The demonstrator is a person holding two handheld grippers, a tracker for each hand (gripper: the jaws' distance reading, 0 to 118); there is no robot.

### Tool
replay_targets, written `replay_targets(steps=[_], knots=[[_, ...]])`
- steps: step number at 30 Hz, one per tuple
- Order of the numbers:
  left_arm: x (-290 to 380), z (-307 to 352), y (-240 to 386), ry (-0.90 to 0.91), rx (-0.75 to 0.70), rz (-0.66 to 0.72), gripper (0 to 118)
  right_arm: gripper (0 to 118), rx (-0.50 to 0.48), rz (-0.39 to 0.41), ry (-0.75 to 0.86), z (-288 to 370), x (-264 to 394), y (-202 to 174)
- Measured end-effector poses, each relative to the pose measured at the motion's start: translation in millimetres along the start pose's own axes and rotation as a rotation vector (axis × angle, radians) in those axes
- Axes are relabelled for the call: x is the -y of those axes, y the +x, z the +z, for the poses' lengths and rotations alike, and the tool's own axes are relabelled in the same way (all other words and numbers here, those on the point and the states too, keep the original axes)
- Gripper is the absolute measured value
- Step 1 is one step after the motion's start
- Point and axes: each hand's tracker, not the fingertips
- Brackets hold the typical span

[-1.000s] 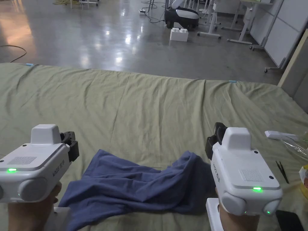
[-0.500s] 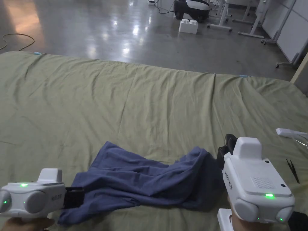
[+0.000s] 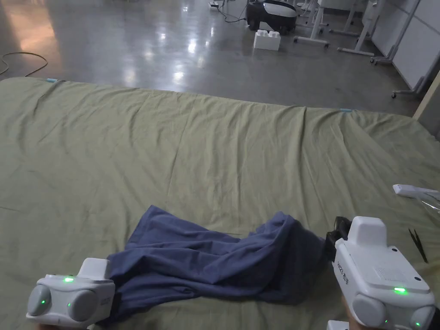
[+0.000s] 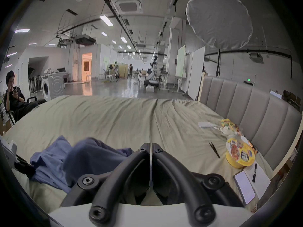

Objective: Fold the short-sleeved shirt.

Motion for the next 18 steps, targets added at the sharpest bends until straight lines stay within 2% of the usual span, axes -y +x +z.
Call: replay_targets(steps=[1,2,4,5,6,7,11,13,17,18], knots=[[-1,-5,-5,-0.016,0.027,0.011,4,18,-0.013,-0.018,-0.027,-4,5,4],[-3,-3,-7,-0.008,0.044,0.015,4,33,-0.008,-0.026,-0.049,-8,9,10],[-6,8,-9,0.059,0.046,0.030,4,43,-0.024,-0.051,-0.168,-19,21,18],[-6,14,-10,0.088,0.044,0.041,4,52,-0.049,-0.036,-0.224,-26,25,21],[-8,20,-12,0.108,0.046,0.054,4,66,-0.071,-0.040,-0.264,-32,30,23],[-12,26,-15,0.134,0.062,0.067,4,71,-0.090,-0.040,-0.306,-37,38,25],[-25,43,-22,0.205,0.081,0.075,4,76,-0.173,0.029,-0.451,-54,63,14],[-31,46,-23,0.220,0.085,0.080,4,80,-0.189,0.037,-0.466,-61,74,4],[-35,45,-24,0.233,0.085,0.090,4,80,-0.212,0.020,-0.512,-82,85,-22],[-35,44,-24,0.228,0.082,0.087,4,74,-0.213,0.018,-0.526,-88,88,-27]])
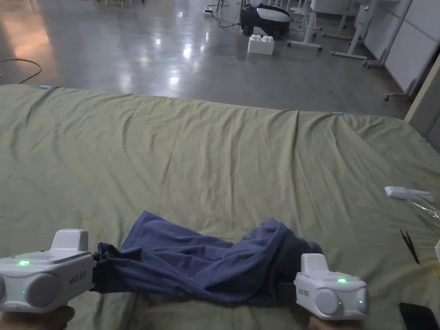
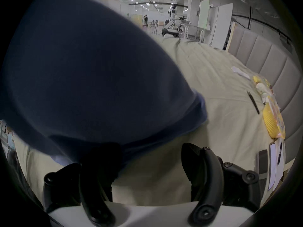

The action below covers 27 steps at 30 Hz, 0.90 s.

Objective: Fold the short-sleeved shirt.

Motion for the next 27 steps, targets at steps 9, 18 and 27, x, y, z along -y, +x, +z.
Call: replay_targets(steps=[9,18,27], knots=[[16,-8,-5,-0.031,-0.008,0.046,4,3,-0.003,0.035,0.032,8,2,-14],[-24,29,-11,0.127,0.025,0.089,4,2,0.023,-0.001,0.264,85,-38,17],[-97,70,-22,0.295,0.043,0.073,4,2,0.043,0.011,0.451,158,-93,32]])
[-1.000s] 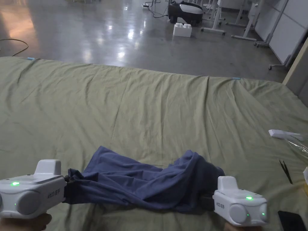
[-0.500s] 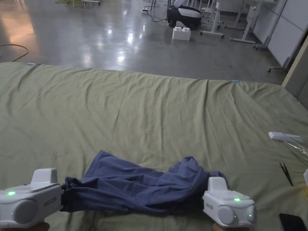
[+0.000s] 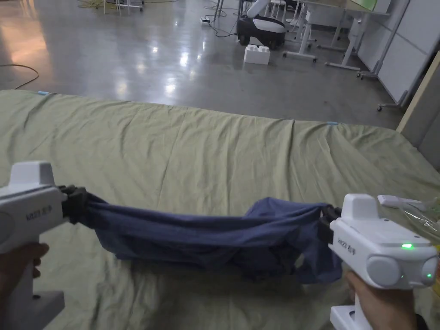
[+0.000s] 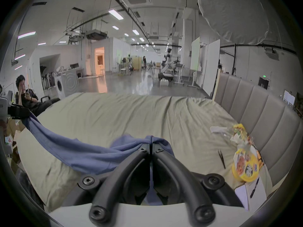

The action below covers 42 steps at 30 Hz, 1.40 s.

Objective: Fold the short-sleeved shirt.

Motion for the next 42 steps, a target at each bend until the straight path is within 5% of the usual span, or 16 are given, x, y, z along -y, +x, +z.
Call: replay_targets(steps=[28,31,33,42], knots=[[-215,-32,27,0.292,-0.034,-0.075,4,2,0.089,-0.004,0.295,-34,-229,18],[-233,-33,25,0.324,-0.058,-0.071,4,2,0.124,0.056,0.367,-33,-251,15],[-241,-34,24,0.330,-0.043,-0.036,4,2,0.116,-0.001,0.324,-37,-257,15],[-202,-59,29,0.279,-0.034,-0.073,3,2,0.100,0.113,0.318,-51,-233,-11]])
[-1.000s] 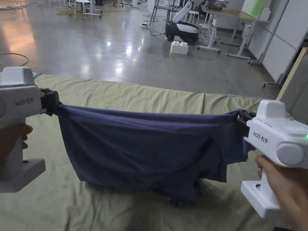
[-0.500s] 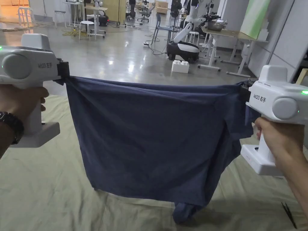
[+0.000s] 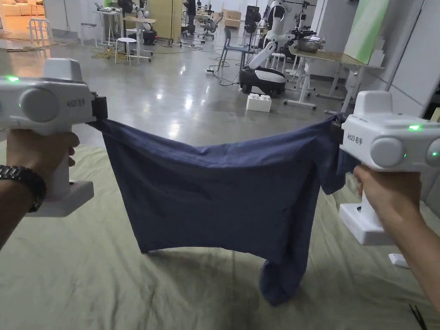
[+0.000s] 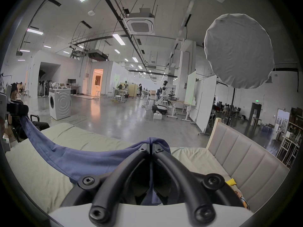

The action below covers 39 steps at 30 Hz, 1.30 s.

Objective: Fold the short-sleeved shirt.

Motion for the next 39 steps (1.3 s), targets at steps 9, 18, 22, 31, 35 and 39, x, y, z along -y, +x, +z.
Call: replay_targets(steps=[9,18,22,31,35,39], knots=[[83,36,-26,-0.060,0.010,0.024,3,2,-0.010,0.004,-0.078,37,72,-1],[141,142,-51,-0.043,0.049,0.077,3,2,-0.047,0.009,-0.128,146,127,1],[162,176,-59,-0.098,0.060,0.082,3,2,-0.067,0.067,-0.171,187,147,-10],[250,192,-61,-0.405,0.050,0.091,3,2,-0.096,0.042,-0.495,228,246,-34],[290,174,-53,-0.549,0.029,0.068,3,2,-0.099,0.038,-0.639,219,295,-39],[323,156,-45,-0.655,0.011,0.032,3,3,-0.100,0.013,-0.731,209,331,-41]])
